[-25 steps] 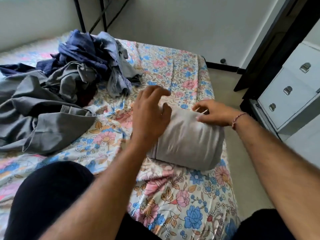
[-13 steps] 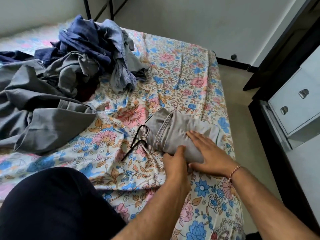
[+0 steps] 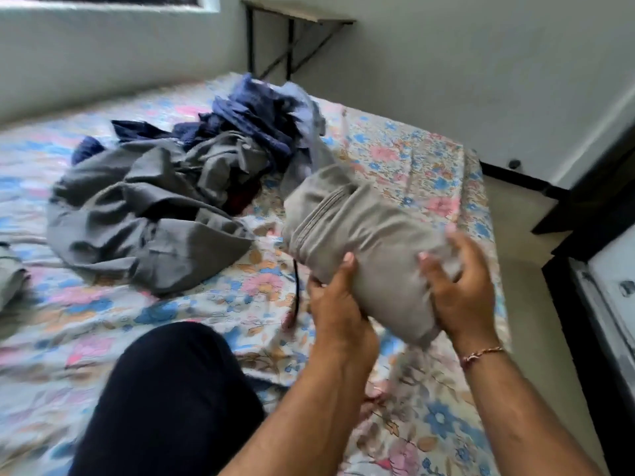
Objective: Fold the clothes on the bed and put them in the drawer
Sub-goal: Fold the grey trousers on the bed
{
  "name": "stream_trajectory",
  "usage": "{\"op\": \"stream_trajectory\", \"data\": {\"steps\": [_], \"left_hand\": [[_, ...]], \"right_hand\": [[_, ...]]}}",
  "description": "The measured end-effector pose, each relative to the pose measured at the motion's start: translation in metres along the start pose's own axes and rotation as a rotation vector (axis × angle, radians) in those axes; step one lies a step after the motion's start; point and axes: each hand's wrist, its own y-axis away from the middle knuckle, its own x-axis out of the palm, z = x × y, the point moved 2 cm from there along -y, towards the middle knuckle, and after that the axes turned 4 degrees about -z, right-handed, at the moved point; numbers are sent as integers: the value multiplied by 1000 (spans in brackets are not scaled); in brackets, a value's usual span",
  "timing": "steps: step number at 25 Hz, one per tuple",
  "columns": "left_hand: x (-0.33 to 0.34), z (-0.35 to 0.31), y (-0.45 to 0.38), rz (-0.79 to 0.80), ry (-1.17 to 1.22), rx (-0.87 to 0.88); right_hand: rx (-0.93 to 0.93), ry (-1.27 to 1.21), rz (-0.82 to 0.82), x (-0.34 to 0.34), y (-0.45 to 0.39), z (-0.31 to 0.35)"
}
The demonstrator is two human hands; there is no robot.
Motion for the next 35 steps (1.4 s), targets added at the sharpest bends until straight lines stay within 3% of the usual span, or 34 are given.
{"op": "stream_trajectory", "data": {"steps": [2,3,5,8,11,16,21,24,26,28,30,32,35], "left_hand": [[7,-47,15,73,132,116],[6,-74,25,102,188,187],[-14,-137,39,131,263,356],[-55,-227,56,43,236,557],[-93,-305,64,-145,167,688],[-135,-394,36,-364,135,815],[-192,-522,-9,-473,114,935],[-255,-613,-70,-480,-121,786],[-298,-632,-104,-585,-345,671],[-316,-620,-110,-726,-488,693],[-316,-605,-116,-828,-726,791],[-318,-596,-123,-909,-820,881],[-330,-590,-118,-950,-754,1019]], "right_hand": [[282,-464,-16,40,2,38],[392,-687,72,65,8,59],[559,-965,403,115,40,114],[614,-1086,772,174,91,176],[548,-1013,979,236,114,229],[279,-917,1093,336,114,322],[454,-966,1032,420,184,350],[514,-922,1020,458,249,340],[528,-696,916,478,275,319],[178,-212,870,488,278,303],[-170,76,922,496,271,289],[-279,128,1003,498,259,278],[-384,133,1141,493,233,269]]}}
